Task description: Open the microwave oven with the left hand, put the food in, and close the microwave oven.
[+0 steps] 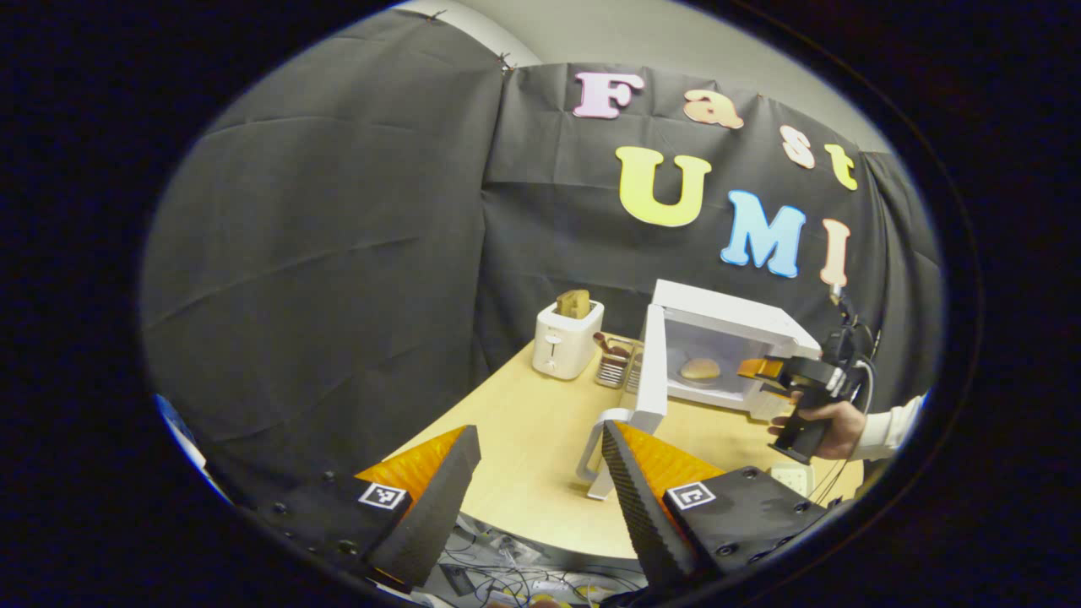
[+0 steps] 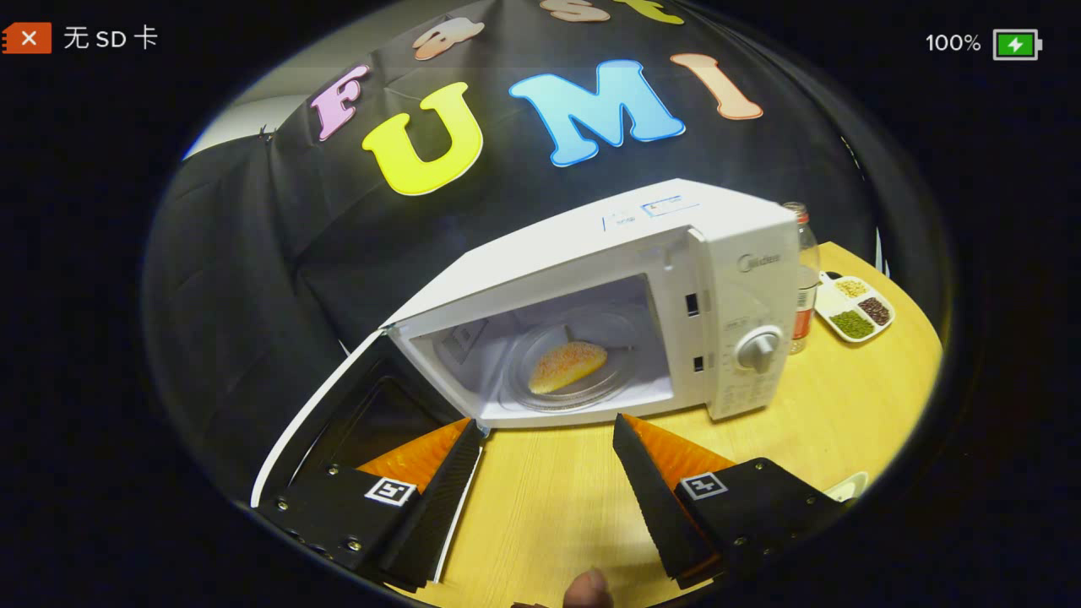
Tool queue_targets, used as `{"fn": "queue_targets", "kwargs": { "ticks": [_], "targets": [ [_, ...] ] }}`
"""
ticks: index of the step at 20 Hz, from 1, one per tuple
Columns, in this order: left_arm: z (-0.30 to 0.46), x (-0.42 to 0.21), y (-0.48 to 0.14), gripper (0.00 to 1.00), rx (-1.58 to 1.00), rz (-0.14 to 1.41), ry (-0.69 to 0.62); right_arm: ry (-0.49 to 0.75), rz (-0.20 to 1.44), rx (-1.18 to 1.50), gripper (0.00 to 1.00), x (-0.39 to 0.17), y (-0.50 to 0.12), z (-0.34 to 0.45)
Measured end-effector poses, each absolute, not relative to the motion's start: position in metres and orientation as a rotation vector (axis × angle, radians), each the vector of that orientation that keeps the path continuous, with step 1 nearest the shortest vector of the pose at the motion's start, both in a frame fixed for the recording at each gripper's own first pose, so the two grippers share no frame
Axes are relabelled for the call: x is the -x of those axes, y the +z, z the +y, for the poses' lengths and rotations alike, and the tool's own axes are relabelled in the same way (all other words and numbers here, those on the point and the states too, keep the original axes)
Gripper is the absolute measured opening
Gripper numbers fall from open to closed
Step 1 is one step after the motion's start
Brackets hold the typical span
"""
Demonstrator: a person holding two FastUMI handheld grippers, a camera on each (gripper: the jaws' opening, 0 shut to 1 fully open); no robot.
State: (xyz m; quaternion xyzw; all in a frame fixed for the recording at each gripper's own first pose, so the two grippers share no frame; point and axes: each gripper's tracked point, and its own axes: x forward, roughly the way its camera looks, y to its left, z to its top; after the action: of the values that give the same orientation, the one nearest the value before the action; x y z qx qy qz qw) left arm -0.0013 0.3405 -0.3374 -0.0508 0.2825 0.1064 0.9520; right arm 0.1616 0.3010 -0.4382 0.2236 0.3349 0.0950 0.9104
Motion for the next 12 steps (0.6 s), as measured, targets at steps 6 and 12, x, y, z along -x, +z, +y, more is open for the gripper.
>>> {"fn": "queue_targets", "kwargs": {
  "ticks": [6, 12],
  "targets": [
    [0.39, -0.036, -0.409, 0.93, 0.13, 0.6, 0.107, 0.217, 0.741, -0.376, 0.98, -0.056, -0.403, 0.281],
    [0.389, -0.09, -0.463, 0.93, 0.121, 0.65, -0.001, 0.207, 0.745, -0.35, 0.98, 0.005, -0.357, 0.268]
  ]
}}
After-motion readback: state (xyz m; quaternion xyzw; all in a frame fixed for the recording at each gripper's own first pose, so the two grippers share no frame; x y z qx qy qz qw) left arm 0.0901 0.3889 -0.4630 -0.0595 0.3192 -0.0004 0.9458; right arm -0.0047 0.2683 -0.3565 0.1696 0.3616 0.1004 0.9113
